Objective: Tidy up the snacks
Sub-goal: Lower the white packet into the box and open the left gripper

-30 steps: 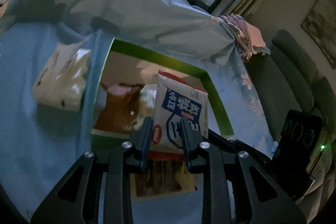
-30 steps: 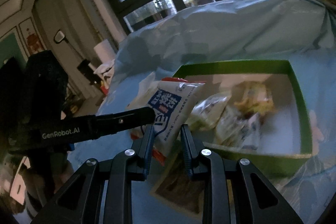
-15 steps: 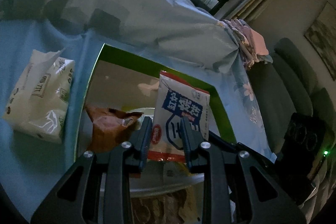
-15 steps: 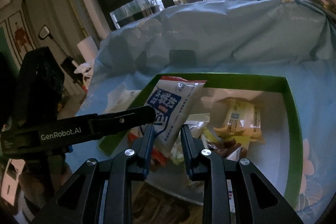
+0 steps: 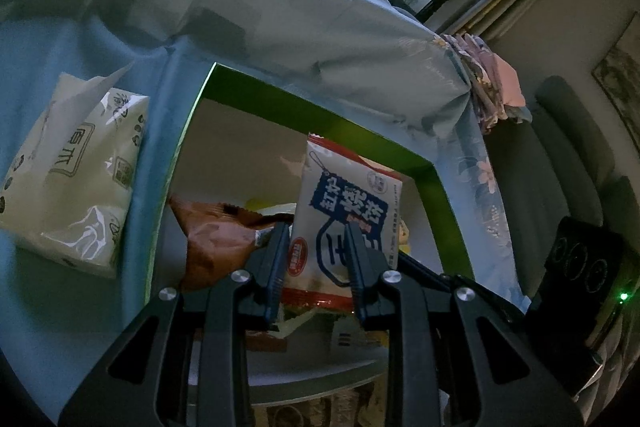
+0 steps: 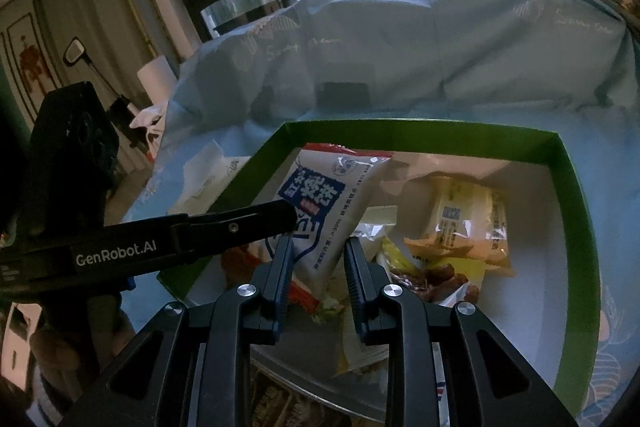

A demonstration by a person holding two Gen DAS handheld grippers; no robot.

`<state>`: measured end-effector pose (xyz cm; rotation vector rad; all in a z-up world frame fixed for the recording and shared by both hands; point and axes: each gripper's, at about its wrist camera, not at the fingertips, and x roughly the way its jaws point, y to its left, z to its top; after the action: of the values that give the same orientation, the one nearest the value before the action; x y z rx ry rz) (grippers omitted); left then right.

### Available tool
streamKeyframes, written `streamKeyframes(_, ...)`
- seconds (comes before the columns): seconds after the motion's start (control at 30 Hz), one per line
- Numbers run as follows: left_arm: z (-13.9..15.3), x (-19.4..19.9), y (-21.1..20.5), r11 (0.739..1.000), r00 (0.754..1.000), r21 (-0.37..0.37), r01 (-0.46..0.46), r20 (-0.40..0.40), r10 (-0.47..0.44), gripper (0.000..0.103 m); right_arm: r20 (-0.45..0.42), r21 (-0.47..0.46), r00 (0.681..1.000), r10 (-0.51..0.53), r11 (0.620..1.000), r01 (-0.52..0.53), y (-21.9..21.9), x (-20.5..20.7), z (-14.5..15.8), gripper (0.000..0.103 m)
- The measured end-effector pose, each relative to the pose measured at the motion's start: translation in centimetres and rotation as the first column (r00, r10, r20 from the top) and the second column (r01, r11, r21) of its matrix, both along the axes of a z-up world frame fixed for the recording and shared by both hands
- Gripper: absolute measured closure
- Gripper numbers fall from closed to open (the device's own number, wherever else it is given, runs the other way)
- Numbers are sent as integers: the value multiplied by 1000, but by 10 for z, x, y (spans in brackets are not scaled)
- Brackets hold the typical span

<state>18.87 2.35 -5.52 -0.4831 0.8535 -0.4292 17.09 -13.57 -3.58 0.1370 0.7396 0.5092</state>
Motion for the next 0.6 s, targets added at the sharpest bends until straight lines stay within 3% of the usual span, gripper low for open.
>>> streamKeyframes(0.6, -3, 1, -3, 999, 1000, 35, -12, -2, 12, 74, -4, -37, 1000, -21, 999, 20, 4, 3, -4, 75)
